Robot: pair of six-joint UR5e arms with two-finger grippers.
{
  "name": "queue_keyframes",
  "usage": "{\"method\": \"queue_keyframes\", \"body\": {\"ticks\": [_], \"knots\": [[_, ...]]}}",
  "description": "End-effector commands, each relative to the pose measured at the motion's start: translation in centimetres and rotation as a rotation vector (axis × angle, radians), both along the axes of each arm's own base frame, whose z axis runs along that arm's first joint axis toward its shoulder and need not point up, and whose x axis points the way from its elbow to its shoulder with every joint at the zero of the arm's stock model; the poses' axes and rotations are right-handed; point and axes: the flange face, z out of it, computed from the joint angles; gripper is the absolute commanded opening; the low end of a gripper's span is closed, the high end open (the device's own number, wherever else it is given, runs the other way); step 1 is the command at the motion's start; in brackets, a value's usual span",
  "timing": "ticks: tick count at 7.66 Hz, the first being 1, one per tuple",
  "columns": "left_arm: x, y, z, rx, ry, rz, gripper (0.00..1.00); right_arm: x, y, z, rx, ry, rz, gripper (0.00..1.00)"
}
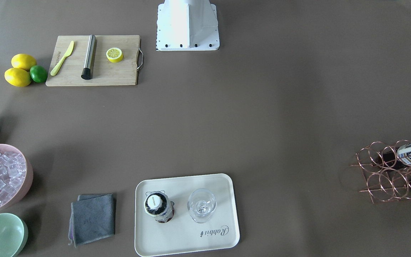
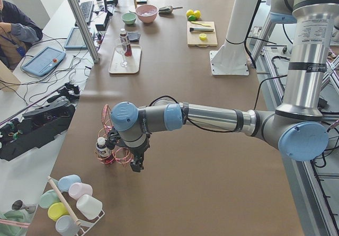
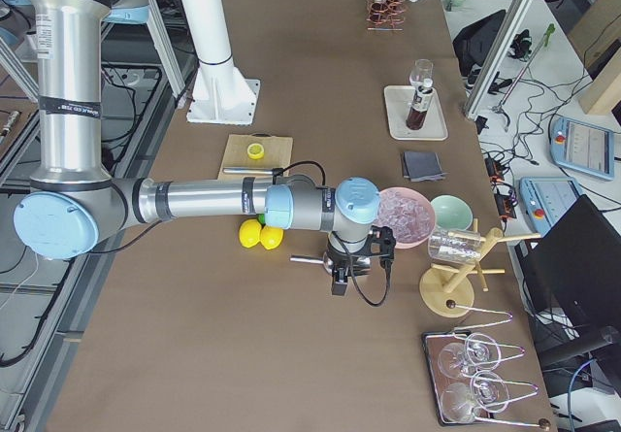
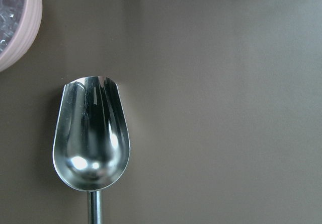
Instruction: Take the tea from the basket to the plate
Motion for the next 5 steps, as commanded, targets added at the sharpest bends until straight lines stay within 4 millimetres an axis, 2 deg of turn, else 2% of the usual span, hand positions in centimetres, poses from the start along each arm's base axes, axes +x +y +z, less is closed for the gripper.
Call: {"method": "queue_keyframes", "body": {"ticks": [1,5], "knots": [[-0.12,0.14,0.33,-0.006,-0.018,0.002,0.98,0.0,0.0,0.0,0.0,0.0,0.0,1.0],[-0.1,0.38,0.46,-0.005,-0.016,0.002,0.98,0.14,0.01,0.0,0.0,0.0,0.003,1.0]]}}
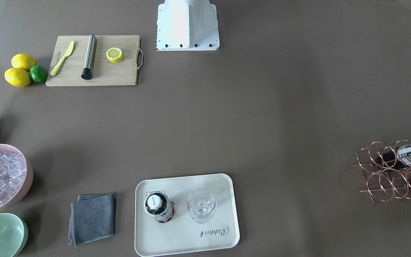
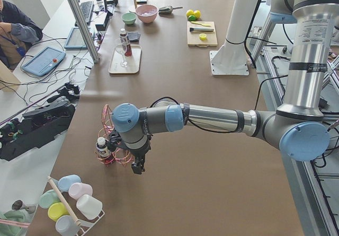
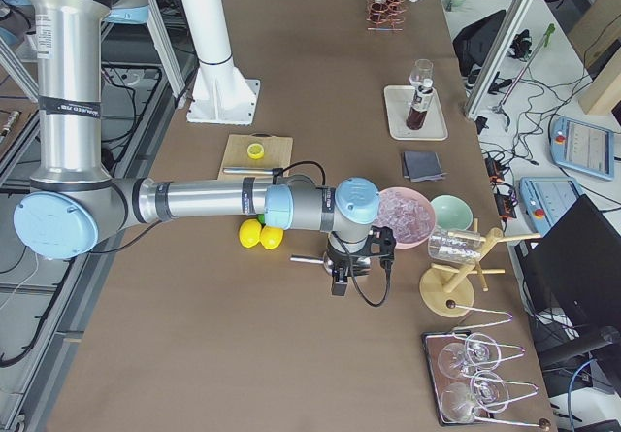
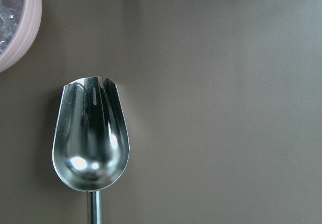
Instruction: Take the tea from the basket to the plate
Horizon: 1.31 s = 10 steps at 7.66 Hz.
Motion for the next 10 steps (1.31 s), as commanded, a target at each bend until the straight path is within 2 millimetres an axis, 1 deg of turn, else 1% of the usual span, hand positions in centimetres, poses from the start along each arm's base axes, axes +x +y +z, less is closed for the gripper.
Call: {"method": "queue_keyframes", "body": {"ticks": [1,10], "knots": [[0.08,-0.03,-0.02,0.004,0.001,0.001,0.98,0.04,0.0,-0.01,0.0,0.0,0.001,1.0],[-0.14,-0.03,-0.62,0.014,0.002,-0.006,0.98,0.32,0.03,-0.01,0.0,0.0,0.007,1.0]]}}
